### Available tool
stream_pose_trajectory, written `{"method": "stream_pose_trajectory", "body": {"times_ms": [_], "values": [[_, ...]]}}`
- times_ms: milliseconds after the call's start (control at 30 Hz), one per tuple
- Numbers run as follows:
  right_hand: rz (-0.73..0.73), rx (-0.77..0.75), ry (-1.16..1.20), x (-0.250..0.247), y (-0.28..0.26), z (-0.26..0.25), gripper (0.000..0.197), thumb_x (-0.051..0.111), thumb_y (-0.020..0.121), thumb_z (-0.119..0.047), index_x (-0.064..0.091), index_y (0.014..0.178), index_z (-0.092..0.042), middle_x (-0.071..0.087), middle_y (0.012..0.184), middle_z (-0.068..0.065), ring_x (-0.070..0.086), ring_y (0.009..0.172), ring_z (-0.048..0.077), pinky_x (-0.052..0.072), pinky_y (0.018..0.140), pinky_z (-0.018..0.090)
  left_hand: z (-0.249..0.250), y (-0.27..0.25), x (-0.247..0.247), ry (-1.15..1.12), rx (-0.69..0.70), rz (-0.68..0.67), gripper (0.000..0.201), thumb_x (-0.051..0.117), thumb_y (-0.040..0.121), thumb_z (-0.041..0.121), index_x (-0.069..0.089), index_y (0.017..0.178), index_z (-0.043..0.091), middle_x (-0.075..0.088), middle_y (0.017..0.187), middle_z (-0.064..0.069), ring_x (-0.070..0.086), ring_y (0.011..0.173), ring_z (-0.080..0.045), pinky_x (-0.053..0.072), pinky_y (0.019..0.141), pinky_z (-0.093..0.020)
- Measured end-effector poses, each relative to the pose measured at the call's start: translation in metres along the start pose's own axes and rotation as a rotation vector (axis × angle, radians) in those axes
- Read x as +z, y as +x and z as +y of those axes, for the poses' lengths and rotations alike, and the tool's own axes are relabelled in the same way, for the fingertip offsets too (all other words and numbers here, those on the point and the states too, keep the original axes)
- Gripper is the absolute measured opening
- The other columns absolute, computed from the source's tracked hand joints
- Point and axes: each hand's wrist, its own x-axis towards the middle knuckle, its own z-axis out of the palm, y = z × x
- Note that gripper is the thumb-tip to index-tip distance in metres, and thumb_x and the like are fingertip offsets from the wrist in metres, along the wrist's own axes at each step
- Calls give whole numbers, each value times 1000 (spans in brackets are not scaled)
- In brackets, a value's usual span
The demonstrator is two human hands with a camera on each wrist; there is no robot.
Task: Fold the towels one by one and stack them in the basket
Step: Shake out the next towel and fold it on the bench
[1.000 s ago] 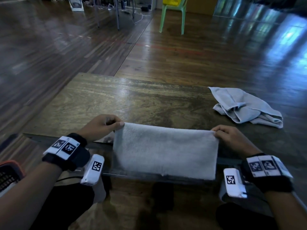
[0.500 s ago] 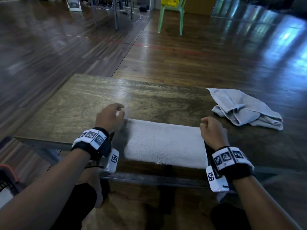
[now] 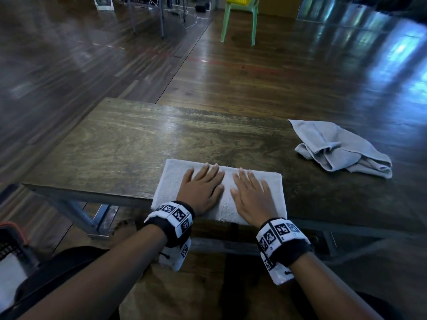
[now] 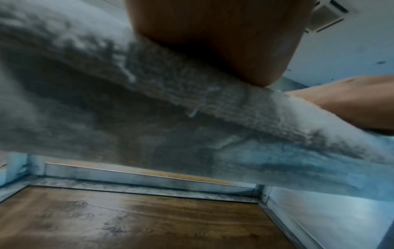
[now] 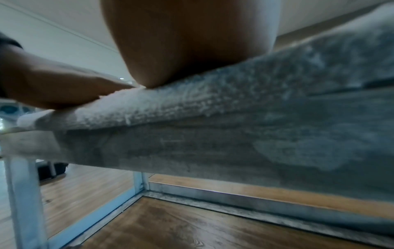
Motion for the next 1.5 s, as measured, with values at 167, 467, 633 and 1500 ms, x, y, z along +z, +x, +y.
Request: {"method": "stream_pose_trajectory", "body": {"times_ms": [167, 467, 633, 1500], "values": [[-32, 69, -32, 1, 1, 24, 59, 13, 98, -47, 3, 151, -21, -5, 160, -2, -6, 147, 16, 1, 118, 44, -16, -5, 0, -7, -32, 1, 71, -8, 79, 62, 6, 146, 43, 1, 159, 7, -2, 146, -17, -1, 116, -47], [-13, 162, 29, -4, 7, 49, 63, 19, 98, -48, 7, 150, -15, 1, 160, 2, -2, 147, 16, 3, 119, 44, 17, -38, -22, -86, -136, -84, 52, 24, 97, 43, 23, 145, 22, 10, 157, -8, 8, 145, -24, 11, 115, -51], [-35, 92, 179, -20, 10, 57, 59, 30, 99, -43, 22, 148, -12, 19, 157, 5, 14, 146, 18, 18, 116, 38, -4, -13, -27, -103, -159, -100, 54, 26, 95, 53, 24, 144, 30, 12, 158, 0, 9, 145, -21, 10, 115, -52], [-1, 227, 149, -45, 17, 91, 28, 58, 85, -41, 61, 105, -22, 50, 121, 5, 38, 121, 26, 28, 101, 44, 84, -24, 4, -84, 451, 269, 27, 50, 75, 41, 63, 92, 24, 64, 91, 5, 60, 81, -19, 42, 65, -28]]}}
